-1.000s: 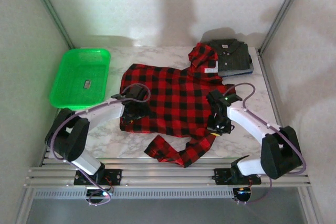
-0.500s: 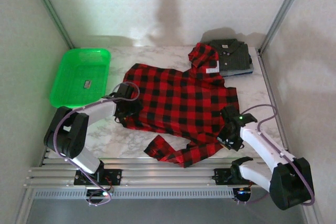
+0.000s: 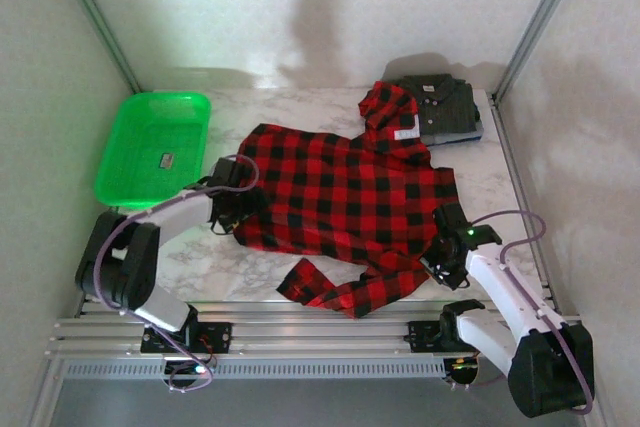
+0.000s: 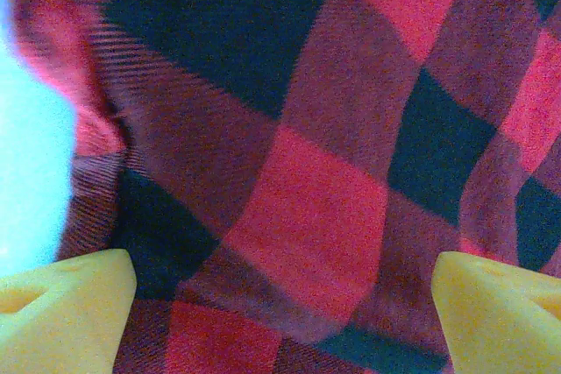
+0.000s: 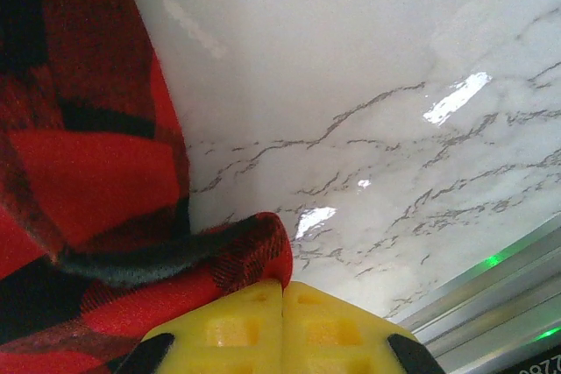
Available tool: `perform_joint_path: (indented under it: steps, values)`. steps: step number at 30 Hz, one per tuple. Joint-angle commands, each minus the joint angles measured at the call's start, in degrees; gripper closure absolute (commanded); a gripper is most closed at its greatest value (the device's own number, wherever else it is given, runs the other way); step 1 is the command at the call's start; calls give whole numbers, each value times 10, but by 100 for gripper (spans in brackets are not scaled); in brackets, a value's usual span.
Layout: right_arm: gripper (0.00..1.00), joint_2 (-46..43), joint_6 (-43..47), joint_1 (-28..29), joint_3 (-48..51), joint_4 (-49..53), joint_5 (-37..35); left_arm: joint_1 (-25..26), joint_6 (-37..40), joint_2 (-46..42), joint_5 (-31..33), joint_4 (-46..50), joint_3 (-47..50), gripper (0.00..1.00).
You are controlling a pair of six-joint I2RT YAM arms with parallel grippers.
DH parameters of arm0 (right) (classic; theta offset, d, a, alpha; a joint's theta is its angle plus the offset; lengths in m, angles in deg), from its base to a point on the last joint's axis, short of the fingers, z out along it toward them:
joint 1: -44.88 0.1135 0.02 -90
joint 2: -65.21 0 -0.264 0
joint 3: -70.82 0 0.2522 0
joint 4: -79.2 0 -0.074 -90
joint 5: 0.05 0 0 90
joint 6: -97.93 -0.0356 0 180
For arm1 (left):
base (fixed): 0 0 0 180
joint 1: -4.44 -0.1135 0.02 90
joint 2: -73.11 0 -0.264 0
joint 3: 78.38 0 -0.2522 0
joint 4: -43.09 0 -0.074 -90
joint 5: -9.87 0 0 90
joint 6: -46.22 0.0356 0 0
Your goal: Fold and stack the long sleeve shirts
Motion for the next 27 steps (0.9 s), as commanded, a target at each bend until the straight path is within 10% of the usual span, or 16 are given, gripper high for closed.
perform_joint_path:
  steps: [1, 10, 20, 27]
  values:
    - [100, -15, 3, -4, 9, 8, 15, -4, -14, -81, -8, 106, 12, 12]
    - [100, 5, 38, -3, -21, 4, 41, 13, -28, -190, -39, 181, 87, 25]
    - [100, 10, 77, -4, -58, 21, 65, 55, -55, -95, -28, 63, 106, 44]
    - [100, -26, 93, -4, -77, 26, 100, 56, -51, -54, 6, 33, 59, 92]
